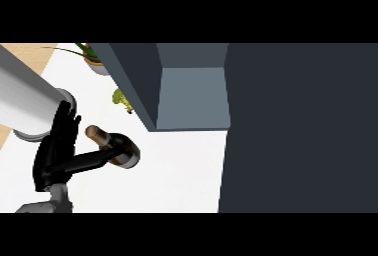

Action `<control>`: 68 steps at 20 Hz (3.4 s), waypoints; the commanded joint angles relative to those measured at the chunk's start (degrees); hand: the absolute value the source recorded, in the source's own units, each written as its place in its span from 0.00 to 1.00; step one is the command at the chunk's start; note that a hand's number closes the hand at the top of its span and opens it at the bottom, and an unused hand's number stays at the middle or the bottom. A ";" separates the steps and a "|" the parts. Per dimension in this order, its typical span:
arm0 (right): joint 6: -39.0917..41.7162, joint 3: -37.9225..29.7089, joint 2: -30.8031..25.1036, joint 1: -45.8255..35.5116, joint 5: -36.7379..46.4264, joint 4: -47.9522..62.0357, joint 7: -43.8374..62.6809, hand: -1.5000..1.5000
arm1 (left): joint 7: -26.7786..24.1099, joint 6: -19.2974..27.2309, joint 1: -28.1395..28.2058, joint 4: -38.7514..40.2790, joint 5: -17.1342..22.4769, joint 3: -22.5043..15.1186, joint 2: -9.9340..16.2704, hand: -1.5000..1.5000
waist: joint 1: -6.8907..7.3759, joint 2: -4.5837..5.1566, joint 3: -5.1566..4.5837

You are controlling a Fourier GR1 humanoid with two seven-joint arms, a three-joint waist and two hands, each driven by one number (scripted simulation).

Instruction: Pick up the wine, place it into the cabinet and close the cabinet

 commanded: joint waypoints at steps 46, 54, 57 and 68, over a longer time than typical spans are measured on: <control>-0.18 -1.77 -2.89 4.25 -4.38 -13.88 4.53 0.00 | -36.93 -16.70 -11.85 47.63 13.91 10.13 -7.69 0.00 | 0.10 0.05 0.04; -0.59 -0.91 -2.84 3.49 -3.12 -14.21 5.32 0.00 | -39.49 -12.74 -16.53 50.61 13.72 8.50 -7.01 1.00 | -0.14 0.02 0.04; 0.08 -1.30 -2.73 3.83 -4.17 -13.97 3.99 0.00 | -39.67 -8.92 -18.11 52.07 14.18 6.84 -7.76 1.00 | -0.40 0.01 0.05; 0.68 -1.99 -2.49 6.11 -3.50 -12.53 2.40 0.00 | -48.11 -25.81 1.55 35.53 13.50 2.56 -3.80 1.00 | 1.08 -0.41 0.13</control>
